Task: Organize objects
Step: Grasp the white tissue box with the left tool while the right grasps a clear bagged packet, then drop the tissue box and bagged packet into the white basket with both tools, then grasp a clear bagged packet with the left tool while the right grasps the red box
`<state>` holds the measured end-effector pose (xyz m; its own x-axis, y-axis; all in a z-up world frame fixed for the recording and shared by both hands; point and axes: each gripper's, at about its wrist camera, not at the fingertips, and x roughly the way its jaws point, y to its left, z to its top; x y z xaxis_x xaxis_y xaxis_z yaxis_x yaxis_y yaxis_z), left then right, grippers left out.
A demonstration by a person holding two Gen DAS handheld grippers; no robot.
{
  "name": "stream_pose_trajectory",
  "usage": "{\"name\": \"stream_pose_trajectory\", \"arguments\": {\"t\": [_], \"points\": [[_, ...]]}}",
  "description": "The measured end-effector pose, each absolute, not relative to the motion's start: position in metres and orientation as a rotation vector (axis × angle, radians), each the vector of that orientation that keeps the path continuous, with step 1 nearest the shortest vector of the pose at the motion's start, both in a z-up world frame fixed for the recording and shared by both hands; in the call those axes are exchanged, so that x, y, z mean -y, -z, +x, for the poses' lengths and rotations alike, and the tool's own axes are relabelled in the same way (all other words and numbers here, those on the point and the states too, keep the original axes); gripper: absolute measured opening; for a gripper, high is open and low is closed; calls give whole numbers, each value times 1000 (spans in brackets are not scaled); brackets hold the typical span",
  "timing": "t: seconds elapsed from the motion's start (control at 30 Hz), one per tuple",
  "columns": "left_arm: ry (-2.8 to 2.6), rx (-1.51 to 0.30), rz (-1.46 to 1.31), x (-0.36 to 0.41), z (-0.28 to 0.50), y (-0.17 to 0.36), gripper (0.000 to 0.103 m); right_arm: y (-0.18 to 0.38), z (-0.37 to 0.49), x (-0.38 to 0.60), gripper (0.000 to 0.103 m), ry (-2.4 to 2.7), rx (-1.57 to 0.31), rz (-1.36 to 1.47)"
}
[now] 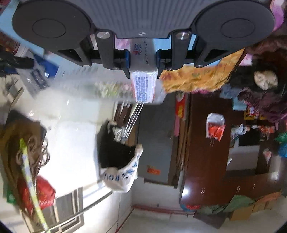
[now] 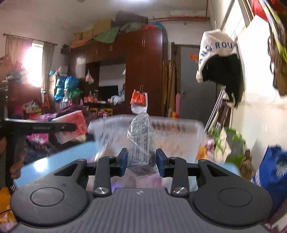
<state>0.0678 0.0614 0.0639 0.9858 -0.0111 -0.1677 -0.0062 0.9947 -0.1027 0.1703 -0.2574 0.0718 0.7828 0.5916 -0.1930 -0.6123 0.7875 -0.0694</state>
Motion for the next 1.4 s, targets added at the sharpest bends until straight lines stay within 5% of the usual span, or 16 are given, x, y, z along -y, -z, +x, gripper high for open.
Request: {"name": "stream_pose_trajectory", "arguments": {"t": [0.2, 0.53, 0.57, 0.6, 0.67, 0.73, 1.07, 1.4], "points": [[56, -267, -84, -41, 154, -121, 29, -106, 269, 205, 37, -529, -282, -293], [32, -415, -73, -24, 216, -99, 29, -82, 308, 201, 38, -536, -390, -266], [27, -416, -54, -23, 216, -98, 35, -81, 307, 203, 43, -546, -382, -253], [17, -410, -34, -23, 214, -98, 41, -86, 304, 205, 61, -550, -365, -242], [-19, -369, -29, -25, 203, -99, 70, -91, 288, 216, 89, -547, -298, -200], [-19, -312, -41, -30, 180, -99, 71, -91, 264, 234, 102, -572, -236, -168], [24, -204, -66, -57, 29, -36, 84, -22, 150, 319, 103, -594, -129, -107], [79, -272, -66, -63, -7, 18, 84, 13, 164, 298, 77, -685, -254, -143]]}}
